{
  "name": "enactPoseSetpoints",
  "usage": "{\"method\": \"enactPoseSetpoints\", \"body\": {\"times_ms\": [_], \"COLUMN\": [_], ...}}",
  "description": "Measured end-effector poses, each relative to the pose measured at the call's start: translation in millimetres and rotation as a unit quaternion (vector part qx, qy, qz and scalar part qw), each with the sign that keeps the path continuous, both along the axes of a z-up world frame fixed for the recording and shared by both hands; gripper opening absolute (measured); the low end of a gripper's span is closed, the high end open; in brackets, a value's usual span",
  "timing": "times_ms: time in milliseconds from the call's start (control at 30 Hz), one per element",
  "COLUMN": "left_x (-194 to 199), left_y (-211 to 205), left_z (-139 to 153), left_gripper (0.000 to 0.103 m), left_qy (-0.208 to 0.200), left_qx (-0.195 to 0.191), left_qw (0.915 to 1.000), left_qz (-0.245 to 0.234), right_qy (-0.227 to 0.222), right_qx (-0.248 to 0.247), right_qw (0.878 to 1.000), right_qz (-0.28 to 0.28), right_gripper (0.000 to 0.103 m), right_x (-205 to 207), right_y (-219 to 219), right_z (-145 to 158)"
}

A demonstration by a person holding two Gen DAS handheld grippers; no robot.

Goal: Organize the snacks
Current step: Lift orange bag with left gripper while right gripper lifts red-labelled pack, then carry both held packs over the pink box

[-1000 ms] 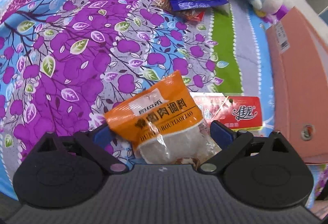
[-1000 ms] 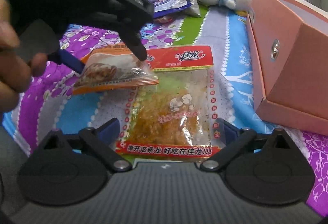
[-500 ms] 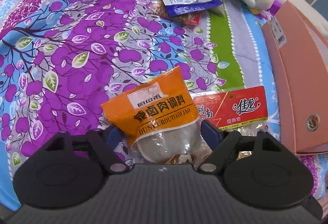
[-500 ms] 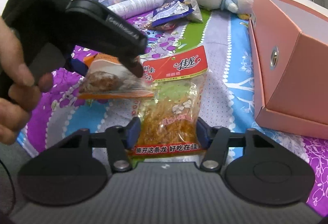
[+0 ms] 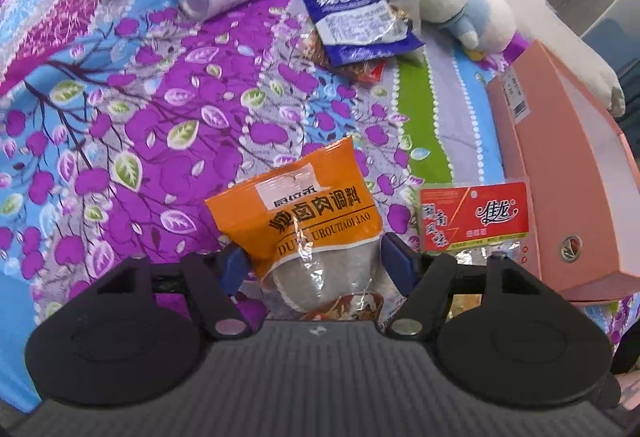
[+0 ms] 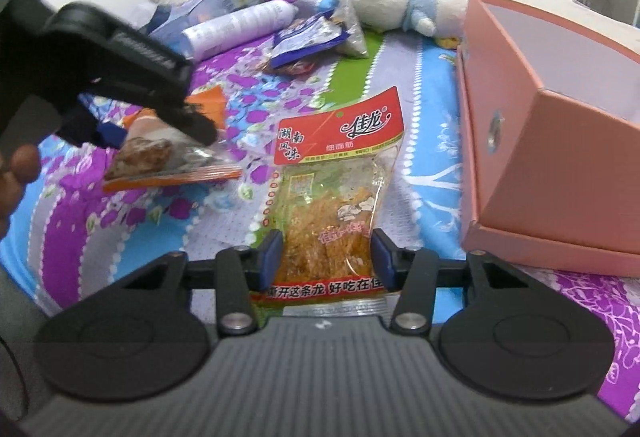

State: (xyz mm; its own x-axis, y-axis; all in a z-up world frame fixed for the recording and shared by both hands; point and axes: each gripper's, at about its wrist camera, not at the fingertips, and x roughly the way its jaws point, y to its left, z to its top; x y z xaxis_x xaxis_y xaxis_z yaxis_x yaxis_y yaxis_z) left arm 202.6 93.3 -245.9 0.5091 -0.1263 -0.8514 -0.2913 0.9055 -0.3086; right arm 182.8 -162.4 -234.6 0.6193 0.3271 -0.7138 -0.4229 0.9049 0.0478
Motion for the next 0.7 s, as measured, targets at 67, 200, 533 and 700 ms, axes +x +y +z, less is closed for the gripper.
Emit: {"method": "enactPoseSetpoints", "body": {"times_ms": [67, 200, 533, 700], "left_x": [-2, -4, -14, -16], "left_y": [2, 4, -2, -14], "left_z": [7, 22, 68, 93], "left_gripper": [0.073, 0.073, 0.072, 0.072], "left_qy": [-0.008, -0.022, -0.070, -0.096], "left_qx": [-0.001, 0.003, 0.017, 0.024], "left_qw": [1.0000, 0.9996, 0.9954, 0.9915], "left_qz": [-0.003, -0.019, -0.063, -0.085], "right_qy": [-0.001, -0.008, -0.047, -0.067], "right_qx": [0.007, 0.024, 0.052, 0.054], "right_qw": [1.000, 1.000, 0.997, 0.995], "right_qz": [-0.007, -0.012, -0.026, -0.046], "right_gripper": [0.050, 0.050, 0.049, 0.050], "right_x": [1, 1, 0, -1], "right_y": [-2, -3, -6, -12], "right_z": [5, 18, 66, 87]}}
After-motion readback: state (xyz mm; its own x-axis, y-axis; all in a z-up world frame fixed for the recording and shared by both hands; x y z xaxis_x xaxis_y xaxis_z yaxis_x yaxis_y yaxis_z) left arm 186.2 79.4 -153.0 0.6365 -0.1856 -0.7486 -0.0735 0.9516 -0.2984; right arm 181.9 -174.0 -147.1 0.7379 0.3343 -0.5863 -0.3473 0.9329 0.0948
